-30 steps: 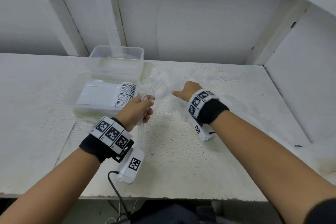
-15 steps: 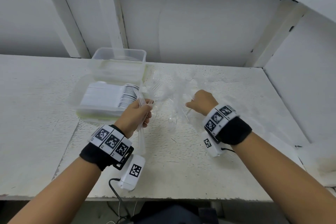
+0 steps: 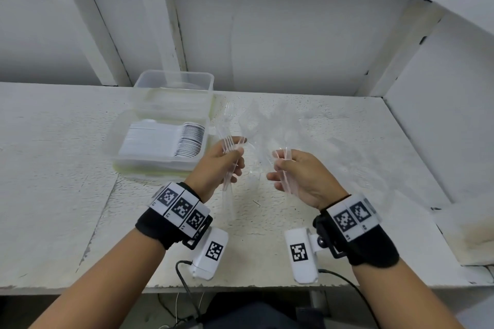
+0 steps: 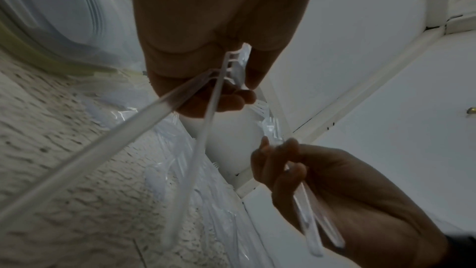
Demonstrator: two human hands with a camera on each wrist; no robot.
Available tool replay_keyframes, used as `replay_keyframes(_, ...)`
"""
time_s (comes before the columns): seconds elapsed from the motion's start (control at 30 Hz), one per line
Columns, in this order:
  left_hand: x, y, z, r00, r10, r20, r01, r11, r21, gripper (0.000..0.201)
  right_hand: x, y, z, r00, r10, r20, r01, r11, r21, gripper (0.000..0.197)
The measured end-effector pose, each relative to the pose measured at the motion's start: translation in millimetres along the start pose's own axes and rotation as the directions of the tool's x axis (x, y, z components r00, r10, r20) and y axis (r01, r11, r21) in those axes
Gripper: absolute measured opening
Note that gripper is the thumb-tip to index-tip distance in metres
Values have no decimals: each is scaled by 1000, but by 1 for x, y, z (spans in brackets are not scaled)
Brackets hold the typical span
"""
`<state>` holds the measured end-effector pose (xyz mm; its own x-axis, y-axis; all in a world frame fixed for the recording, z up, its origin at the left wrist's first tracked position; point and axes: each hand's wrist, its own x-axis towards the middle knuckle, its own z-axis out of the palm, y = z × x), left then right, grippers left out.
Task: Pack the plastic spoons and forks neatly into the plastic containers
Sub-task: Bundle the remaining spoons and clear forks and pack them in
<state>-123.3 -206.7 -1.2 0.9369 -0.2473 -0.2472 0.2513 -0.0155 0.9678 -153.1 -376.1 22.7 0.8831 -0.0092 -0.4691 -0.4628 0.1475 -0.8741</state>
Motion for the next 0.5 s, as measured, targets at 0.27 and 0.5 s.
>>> replay_keyframes(0.27,-7,-2,8,998,2,60,1,998,-59,17,11,6,20,989,-42,-140,62,988,139,9)
replay_keyframes(0.5,-16,-7,9,982,29,187,-41,997,60,16,13,7,28,969,-158,-190,169,985,46,13)
